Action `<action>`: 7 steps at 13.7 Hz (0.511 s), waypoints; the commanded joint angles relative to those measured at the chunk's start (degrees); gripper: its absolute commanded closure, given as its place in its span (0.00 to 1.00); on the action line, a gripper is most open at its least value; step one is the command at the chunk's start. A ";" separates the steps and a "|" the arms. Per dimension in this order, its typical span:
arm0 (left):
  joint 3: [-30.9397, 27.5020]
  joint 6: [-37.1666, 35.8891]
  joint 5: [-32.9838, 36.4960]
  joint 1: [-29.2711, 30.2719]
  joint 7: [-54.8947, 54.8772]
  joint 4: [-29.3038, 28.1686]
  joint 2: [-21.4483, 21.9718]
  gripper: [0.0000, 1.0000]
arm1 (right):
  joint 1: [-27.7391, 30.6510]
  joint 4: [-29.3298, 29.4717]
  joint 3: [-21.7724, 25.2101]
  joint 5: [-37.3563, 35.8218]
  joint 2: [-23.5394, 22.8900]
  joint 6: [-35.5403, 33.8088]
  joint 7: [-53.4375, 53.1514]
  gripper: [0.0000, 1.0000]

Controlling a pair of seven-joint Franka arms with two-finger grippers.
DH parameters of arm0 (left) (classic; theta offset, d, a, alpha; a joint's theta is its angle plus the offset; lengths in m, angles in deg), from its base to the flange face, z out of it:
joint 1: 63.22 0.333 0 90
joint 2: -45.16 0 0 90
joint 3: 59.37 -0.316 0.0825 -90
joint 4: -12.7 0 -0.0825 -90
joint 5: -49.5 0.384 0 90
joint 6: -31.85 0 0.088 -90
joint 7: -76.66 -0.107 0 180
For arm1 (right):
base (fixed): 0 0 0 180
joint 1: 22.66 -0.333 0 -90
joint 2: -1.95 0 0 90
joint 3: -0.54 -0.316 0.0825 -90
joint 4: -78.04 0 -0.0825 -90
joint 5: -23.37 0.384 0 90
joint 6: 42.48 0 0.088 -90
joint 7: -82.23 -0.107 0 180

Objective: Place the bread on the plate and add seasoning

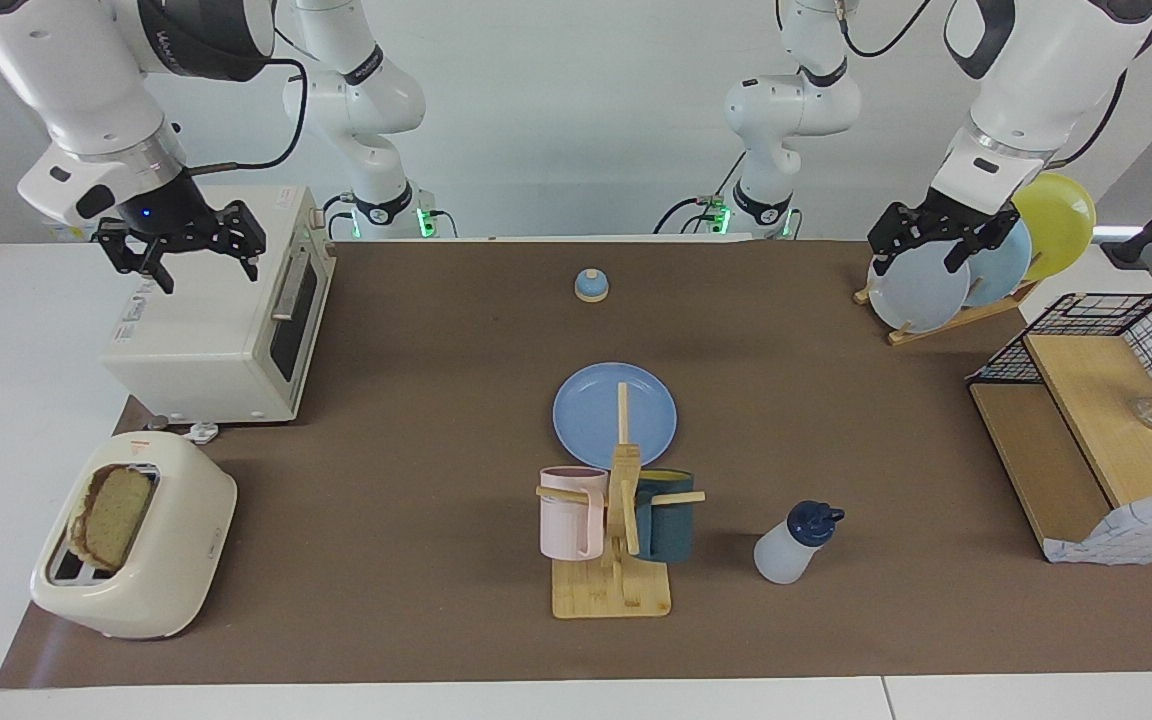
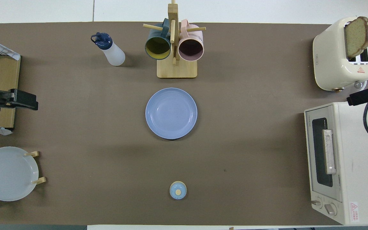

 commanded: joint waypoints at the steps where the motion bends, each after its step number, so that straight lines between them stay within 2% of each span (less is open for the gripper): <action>1: 0.17 -0.82 0.70 0.32 -0.19 -0.17 0.63 0.00 | 0.66 0.17 -0.40 0.60 -0.30 0.56 -0.93 0.00; 4: 0.26 -1.17 0.62 0.32 0.16 -0.34 0.72 0.00 | 1.01 -0.10 -0.40 0.60 -0.57 8.35 2.39 0.00; 7: 0.26 0.14 0.62 -0.12 -0.36 -2.89 2.04 0.00 | 2.23 -3.59 -0.40 0.69 -1.36 24.77 3.46 0.00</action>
